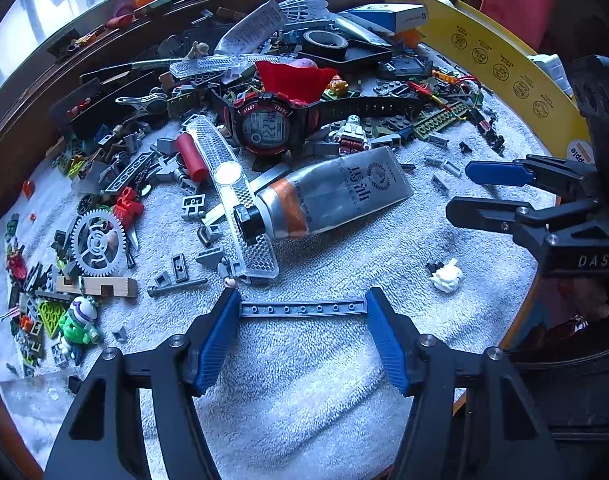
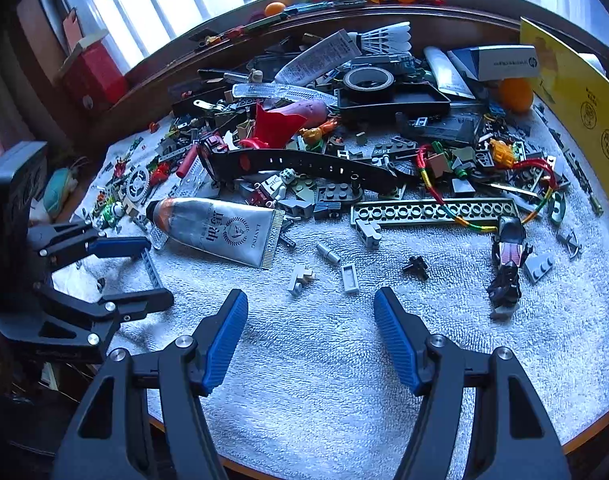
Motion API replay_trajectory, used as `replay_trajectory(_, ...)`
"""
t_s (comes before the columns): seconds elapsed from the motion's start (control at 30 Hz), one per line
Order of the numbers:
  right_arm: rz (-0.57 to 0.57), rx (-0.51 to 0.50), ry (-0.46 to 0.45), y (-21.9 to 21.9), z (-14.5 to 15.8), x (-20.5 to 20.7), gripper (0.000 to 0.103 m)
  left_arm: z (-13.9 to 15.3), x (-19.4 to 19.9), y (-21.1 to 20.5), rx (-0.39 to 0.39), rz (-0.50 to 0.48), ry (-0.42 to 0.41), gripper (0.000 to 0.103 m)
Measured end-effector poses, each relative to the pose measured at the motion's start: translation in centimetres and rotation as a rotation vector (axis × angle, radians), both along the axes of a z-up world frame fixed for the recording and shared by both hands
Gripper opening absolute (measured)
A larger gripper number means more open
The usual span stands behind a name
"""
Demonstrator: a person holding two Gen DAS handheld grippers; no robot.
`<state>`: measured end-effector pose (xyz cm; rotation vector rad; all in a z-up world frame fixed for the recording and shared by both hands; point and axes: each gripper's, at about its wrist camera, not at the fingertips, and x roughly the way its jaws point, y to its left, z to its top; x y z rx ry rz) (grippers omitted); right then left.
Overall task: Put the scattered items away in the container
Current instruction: 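Lower the left gripper onto the grey Lego beam and close it, then carry the grey beam with the left gripper over the yellow container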
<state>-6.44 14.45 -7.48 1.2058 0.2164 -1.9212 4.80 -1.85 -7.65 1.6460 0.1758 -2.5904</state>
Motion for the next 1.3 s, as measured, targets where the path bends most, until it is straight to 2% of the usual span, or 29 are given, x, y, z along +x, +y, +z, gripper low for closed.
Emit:
replay_trajectory(0.2, -0.024, -0.030, -0.063, 0.9, 0.1, -0.6, 0.066, 0.3, 0.5, -0.7, 0.034, 0.051, 0.030, 0.065)
replay_trajectory(0.4, -0.039, 0.019, -0.021, 0.1, 1.2, -0.1, 0.066, 0.9, 1.2, -0.7, 0.099, 0.070, 0.095, 0.065)
replay_trajectory(0.47, -0.043, 0.009, 0.009, -0.1, 1.8, 0.3, 0.057, 1.0, 1.6, -0.7, 0.098, 0.071, 0.108, 0.065)
replay_trajectory(0.57, -0.049, 0.013, 0.043, -0.5, 2.1, 0.7, 0.048, 0.9, 2.1, -1.4, 0.131, 0.091, 0.123, 0.065)
replay_trajectory(0.67, -0.061, 0.032, 0.034, -1.2, 1.7, 0.6, 0.038, 0.9, 2.7, -2.4, 0.167, 0.114, 0.142, 0.065)
replay_trajectory(0.77, -0.084, 0.067, 0.030, -1.8, 1.0, 0.5, 0.030, 0.8, 3.1, -3.0, 0.169, 0.122, 0.147, 0.065)
replay_trajectory(1.0, -0.144, 0.115, 0.049, -2.6, 0.2, 0.8, 0.019, 0.9, 3.9, -4.0, 0.148, 0.114, 0.140, 0.065)
replay_trajectory(1.1, -0.168, 0.101, 0.060, -2.5, 0.2, 1.0, 0.009, 0.9, 4.0, -4.3, 0.136, 0.094, 0.136, 0.065)
replay_trajectory(1.3, -0.232, 0.052, 0.097, -0.9, 2.1, 1.5, 0.009, 1.2, 3.5, -4.8, 0.128, 0.062, 0.133, 0.065)
